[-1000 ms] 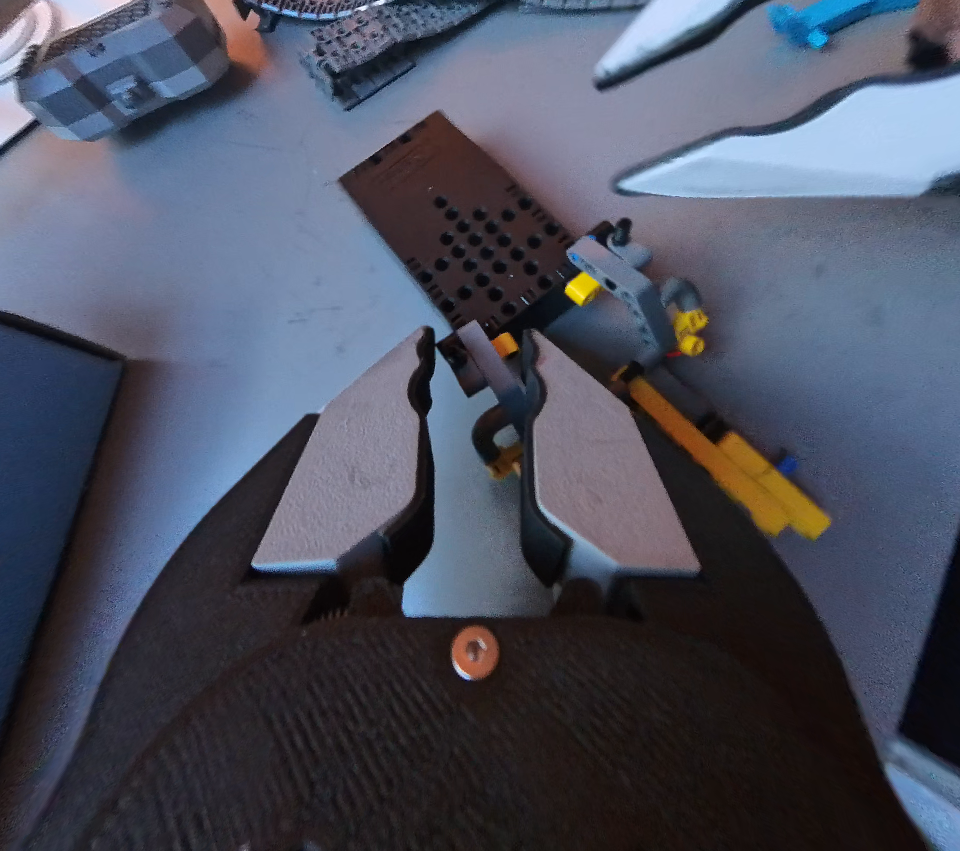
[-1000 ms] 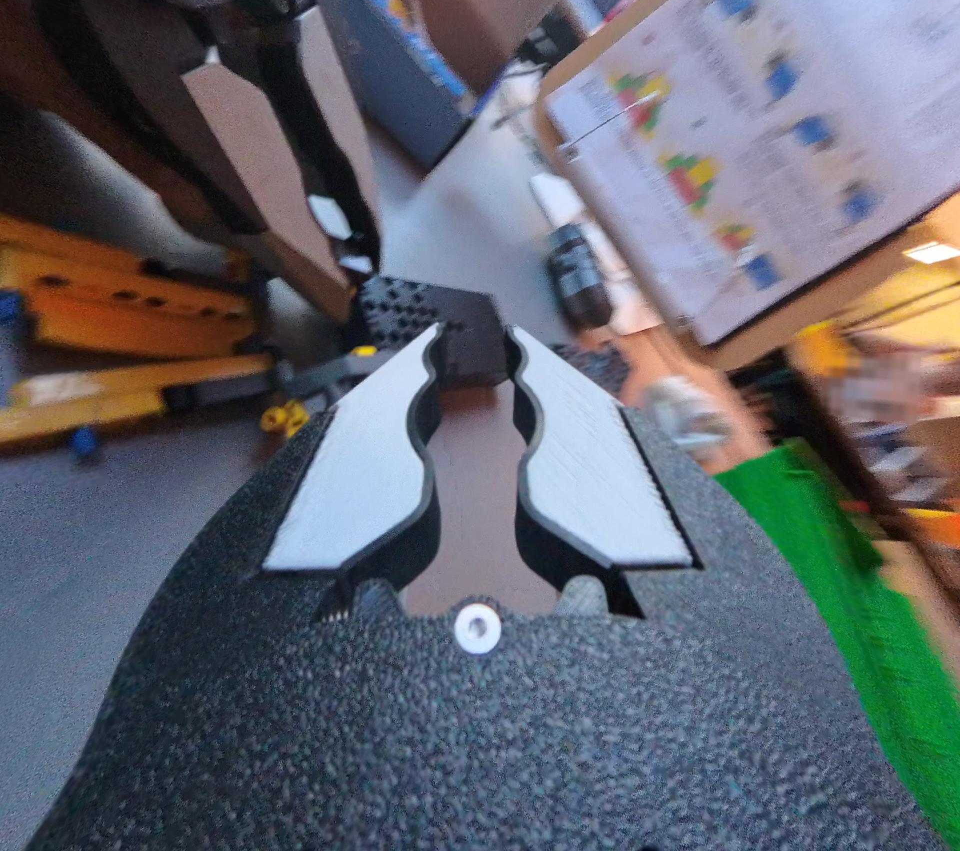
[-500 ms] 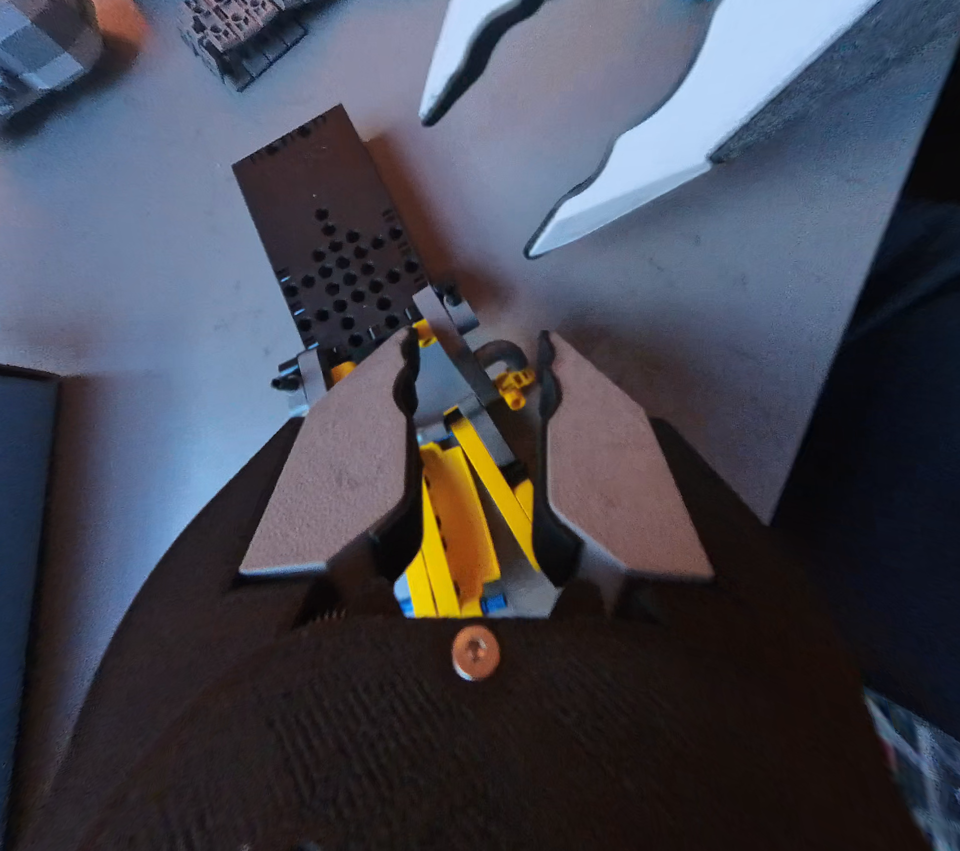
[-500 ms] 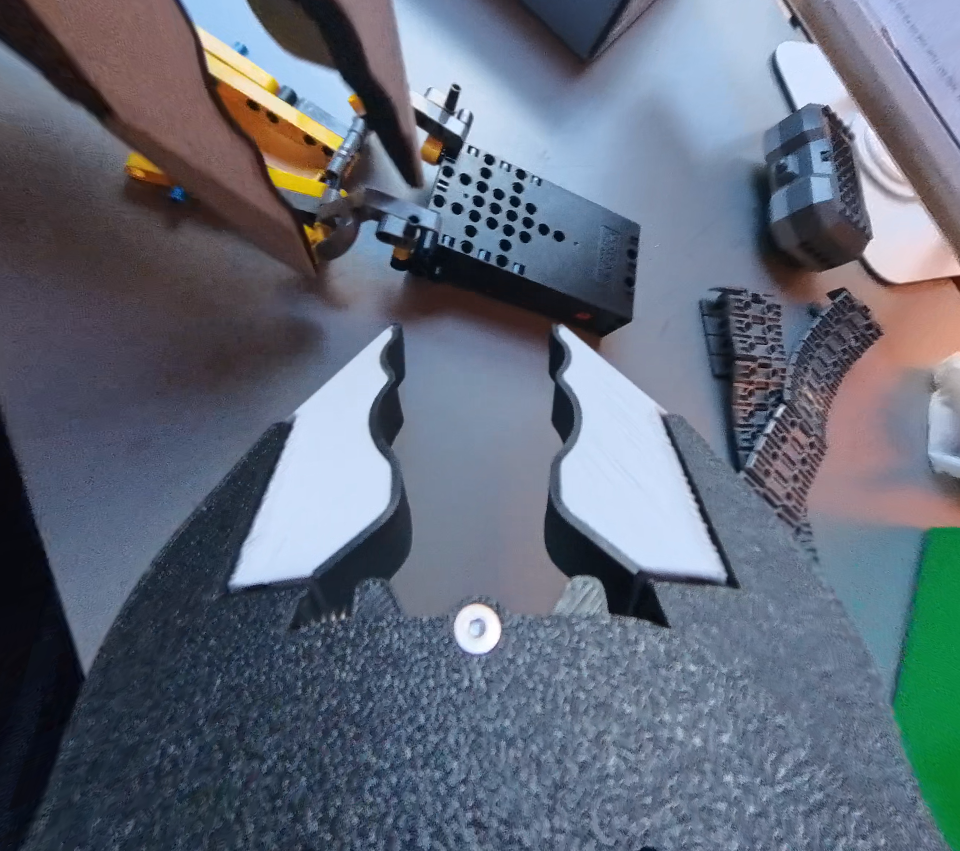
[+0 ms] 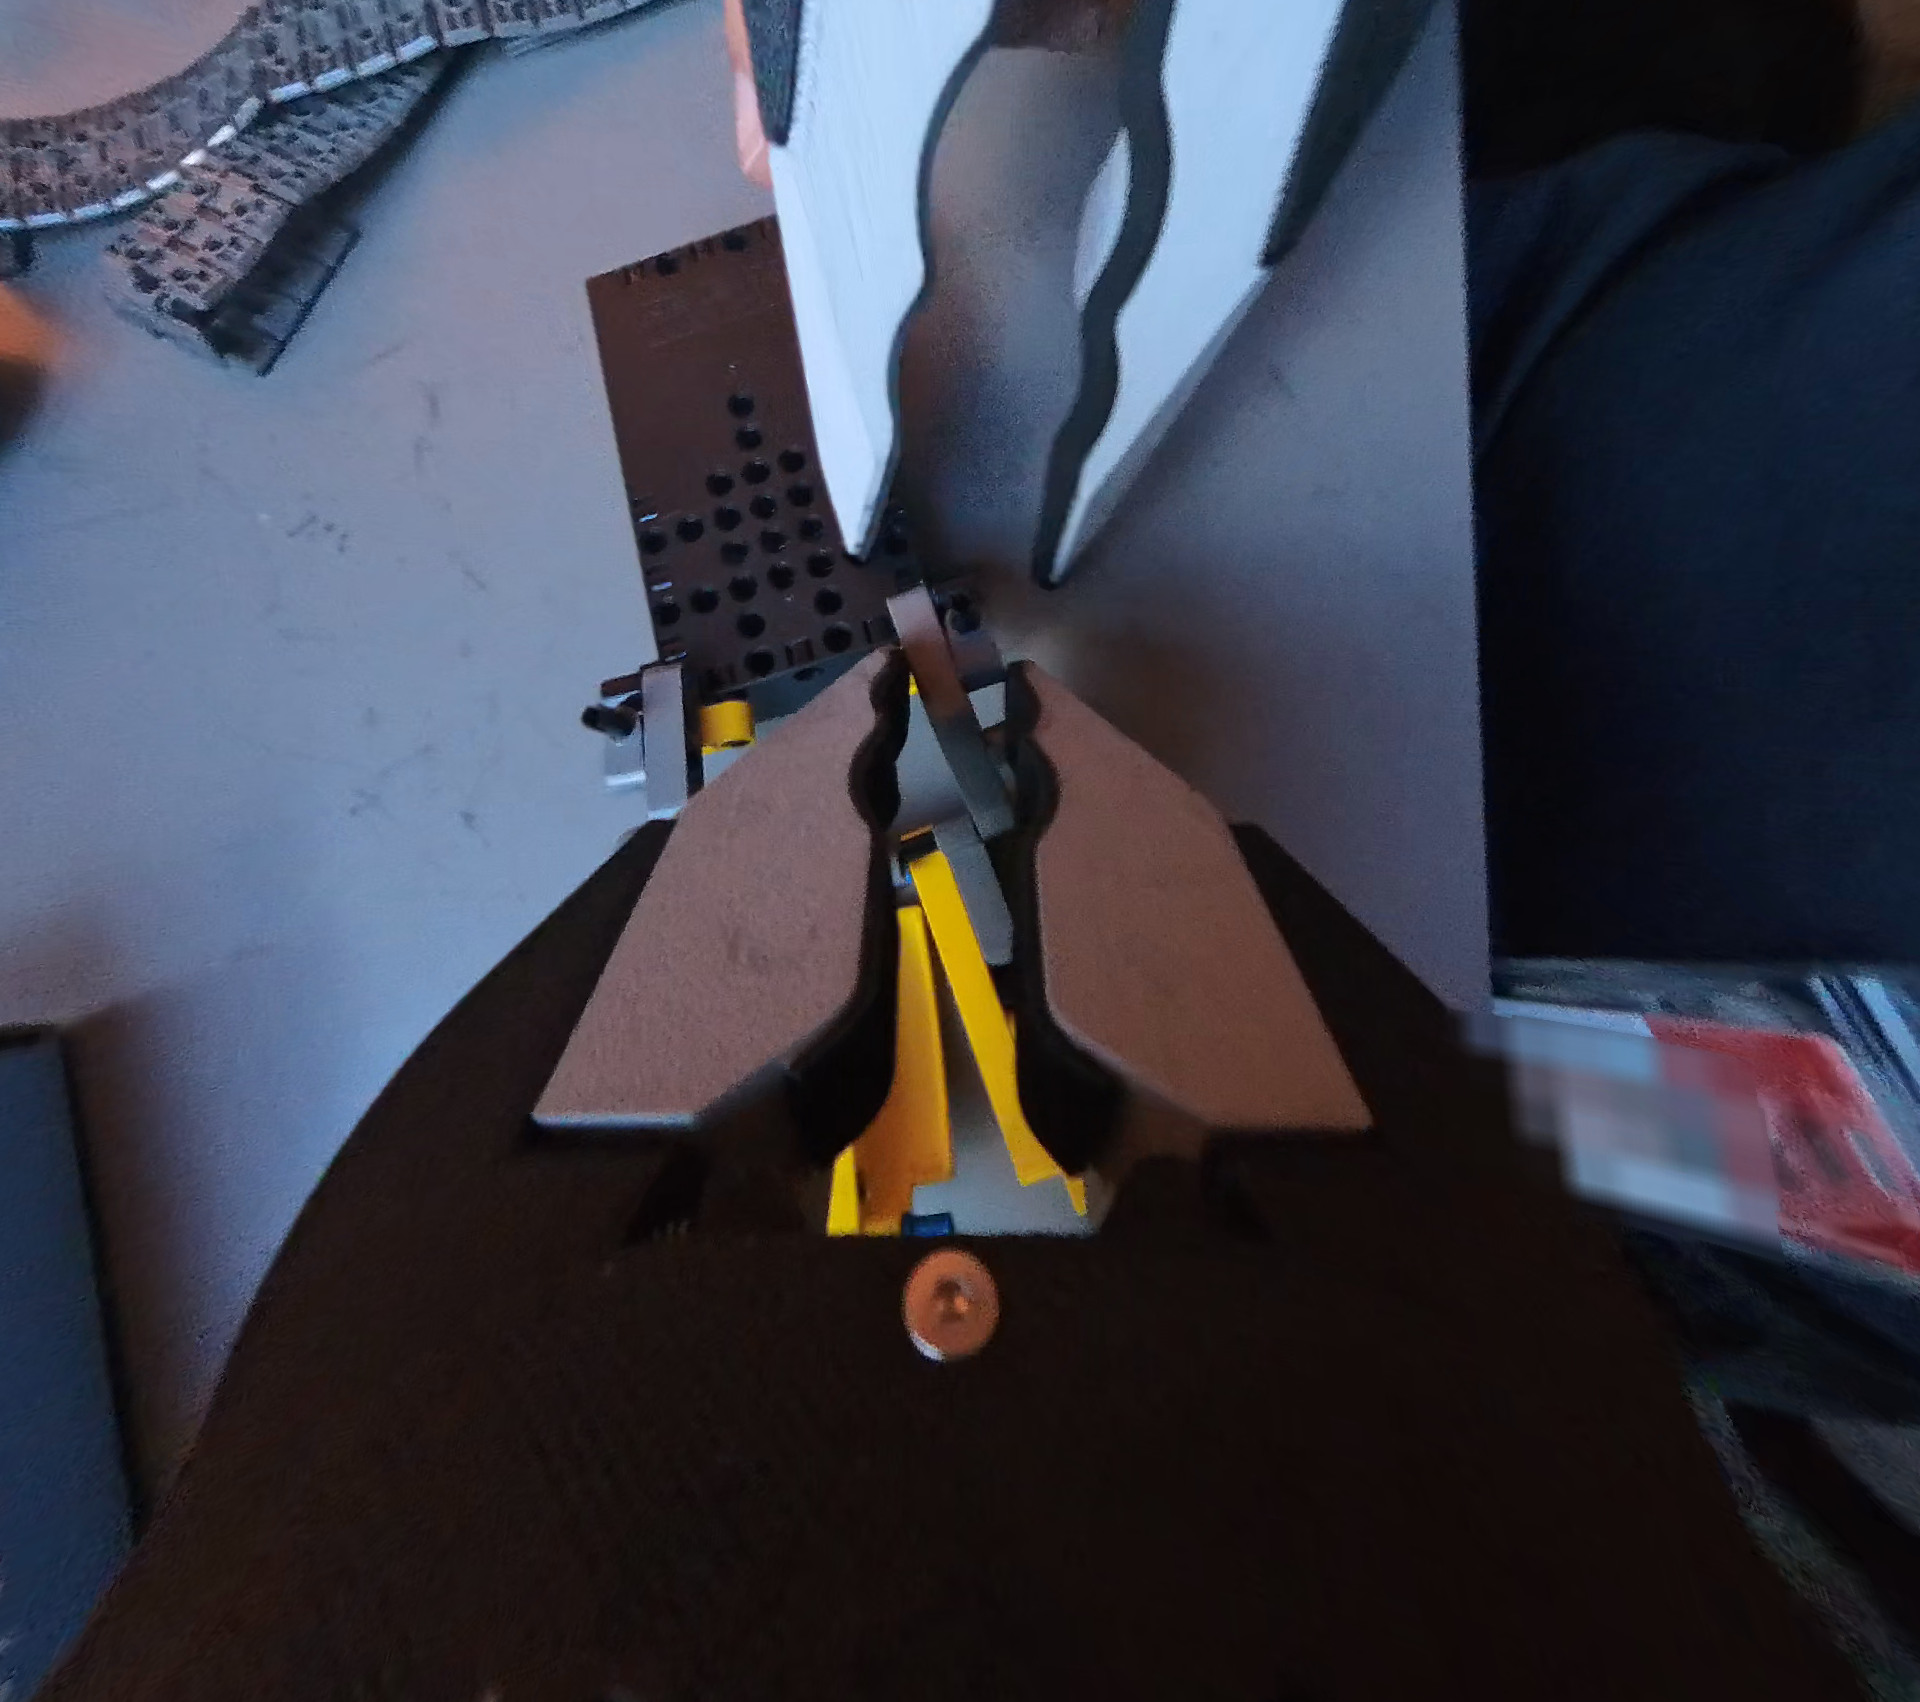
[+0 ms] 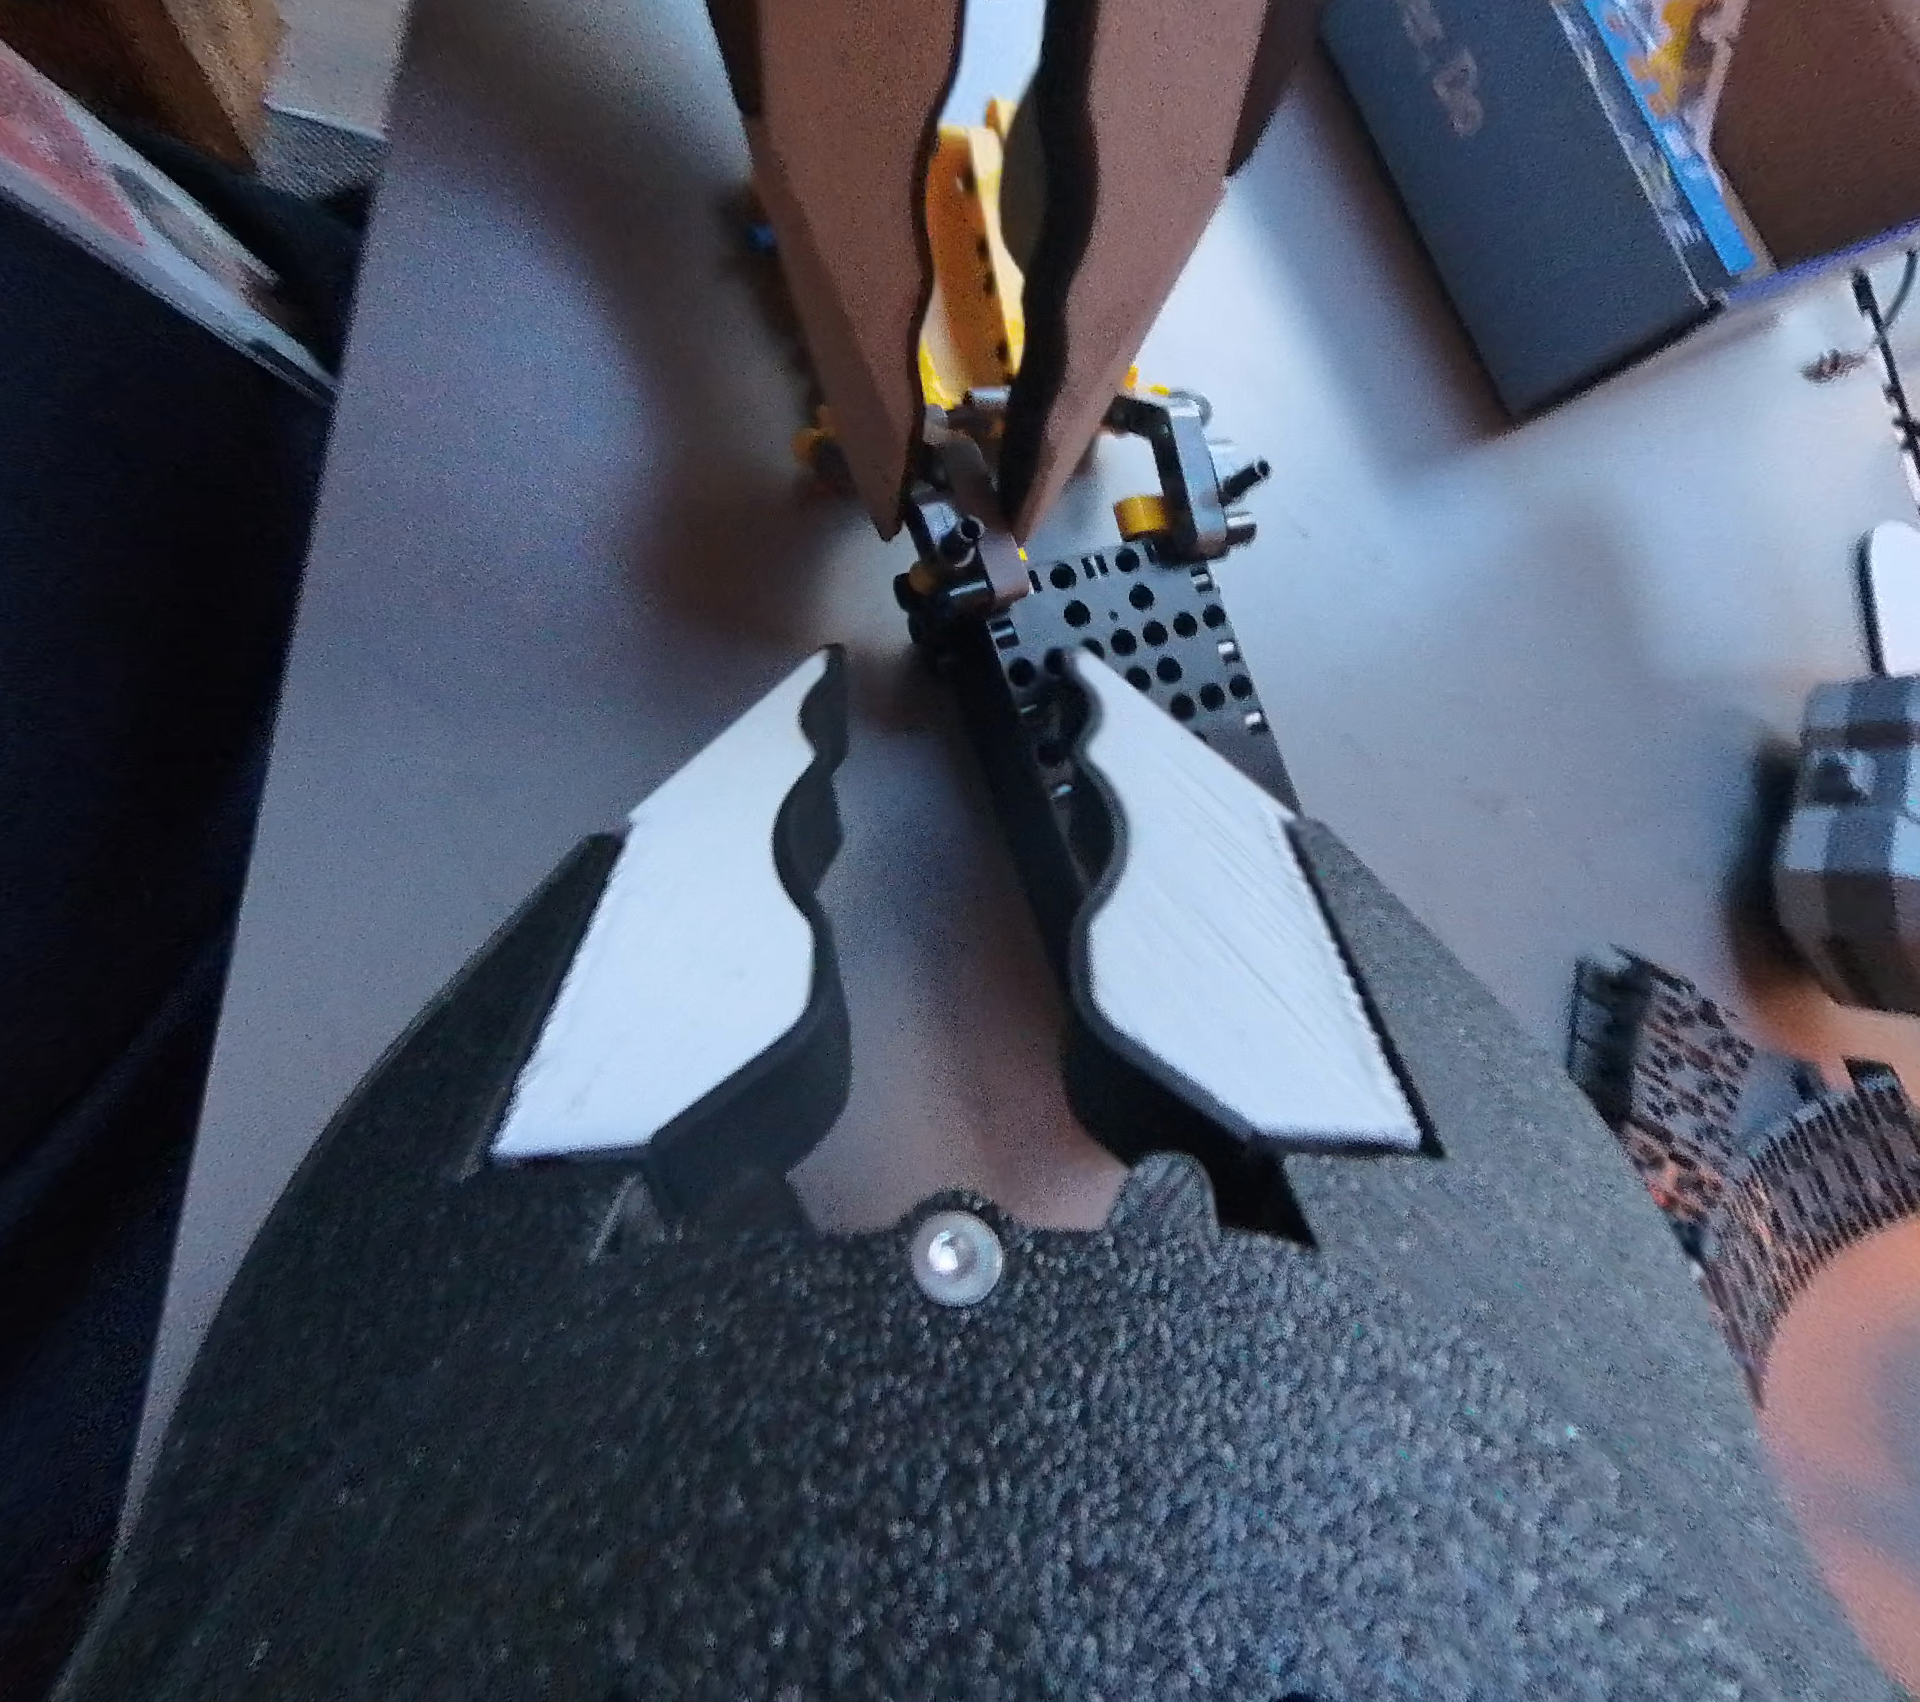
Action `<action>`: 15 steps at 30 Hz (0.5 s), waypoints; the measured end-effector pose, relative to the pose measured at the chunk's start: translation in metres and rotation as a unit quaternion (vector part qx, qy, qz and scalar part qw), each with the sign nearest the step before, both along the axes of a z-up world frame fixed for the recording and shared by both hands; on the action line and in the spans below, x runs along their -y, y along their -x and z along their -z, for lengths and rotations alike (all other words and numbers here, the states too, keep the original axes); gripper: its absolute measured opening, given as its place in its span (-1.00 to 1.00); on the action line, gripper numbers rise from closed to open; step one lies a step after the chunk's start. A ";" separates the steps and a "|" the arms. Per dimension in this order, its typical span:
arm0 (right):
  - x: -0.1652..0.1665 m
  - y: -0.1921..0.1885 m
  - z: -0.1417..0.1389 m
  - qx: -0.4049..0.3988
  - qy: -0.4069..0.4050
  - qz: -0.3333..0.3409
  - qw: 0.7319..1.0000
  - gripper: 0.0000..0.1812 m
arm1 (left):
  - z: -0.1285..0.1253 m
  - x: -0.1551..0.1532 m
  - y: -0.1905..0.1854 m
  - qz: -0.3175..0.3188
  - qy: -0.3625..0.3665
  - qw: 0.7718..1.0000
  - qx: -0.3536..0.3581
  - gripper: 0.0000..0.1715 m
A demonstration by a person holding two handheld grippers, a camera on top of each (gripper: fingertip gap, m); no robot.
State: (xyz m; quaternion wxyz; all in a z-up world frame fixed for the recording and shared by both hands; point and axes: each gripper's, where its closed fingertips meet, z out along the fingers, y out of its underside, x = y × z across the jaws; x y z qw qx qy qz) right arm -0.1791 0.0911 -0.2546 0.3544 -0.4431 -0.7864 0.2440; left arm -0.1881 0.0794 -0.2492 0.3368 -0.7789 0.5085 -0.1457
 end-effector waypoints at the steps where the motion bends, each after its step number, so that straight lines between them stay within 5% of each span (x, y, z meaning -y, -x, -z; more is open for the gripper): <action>1: 0.001 0.001 0.000 -0.004 0.008 -0.002 1.000 -0.68 | 0.000 0.002 0.001 0.009 0.008 1.000 0.005 -0.81; 15: 0.014 0.016 -0.005 -0.028 0.083 -0.034 0.996 -0.83 | -0.001 0.007 0.002 0.064 0.023 0.996 0.065 -0.82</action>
